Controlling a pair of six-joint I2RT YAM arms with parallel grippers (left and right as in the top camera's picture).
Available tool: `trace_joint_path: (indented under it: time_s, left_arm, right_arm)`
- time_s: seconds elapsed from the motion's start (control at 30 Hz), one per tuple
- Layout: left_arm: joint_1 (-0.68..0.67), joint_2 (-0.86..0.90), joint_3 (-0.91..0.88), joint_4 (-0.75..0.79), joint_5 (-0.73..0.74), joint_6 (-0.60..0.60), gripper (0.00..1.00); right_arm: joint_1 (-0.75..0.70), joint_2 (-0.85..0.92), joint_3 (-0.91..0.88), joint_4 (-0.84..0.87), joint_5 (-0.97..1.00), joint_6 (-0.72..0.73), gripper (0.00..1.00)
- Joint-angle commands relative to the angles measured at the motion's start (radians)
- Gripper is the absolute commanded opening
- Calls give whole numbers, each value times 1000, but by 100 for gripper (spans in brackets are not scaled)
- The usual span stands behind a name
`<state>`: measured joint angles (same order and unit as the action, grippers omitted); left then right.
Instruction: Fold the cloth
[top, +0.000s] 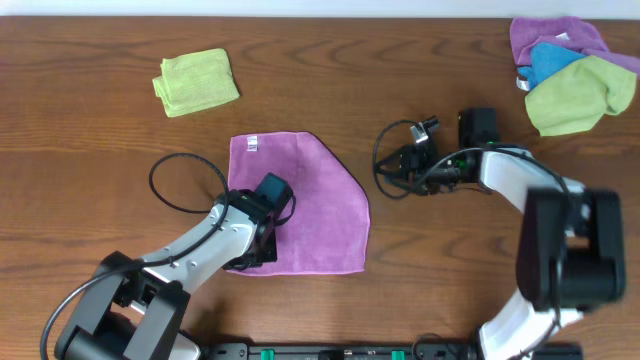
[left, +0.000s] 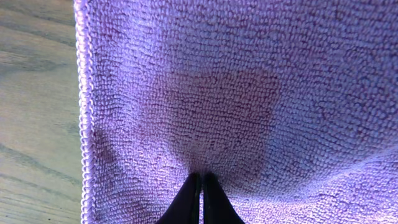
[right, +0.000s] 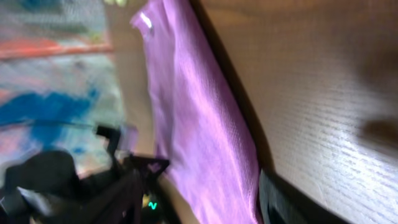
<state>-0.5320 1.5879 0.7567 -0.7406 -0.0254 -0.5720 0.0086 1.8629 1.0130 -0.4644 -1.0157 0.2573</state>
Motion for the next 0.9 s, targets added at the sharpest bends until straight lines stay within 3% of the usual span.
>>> trace_joint_path:
  time_s: [0.0, 0.3, 0.87]
  left_arm:
    - [2, 20, -34, 9, 19, 11, 6]
    - [2, 20, -34, 8, 19, 11, 6]
    - [2, 20, -34, 31, 19, 12, 6]
  right_arm:
    - [-3, -111, -9, -56, 126, -194, 61]
    - [-3, -263, -358, 111, 57, -176, 61]
    - [50, -246, -412, 269, 39, -80, 64]
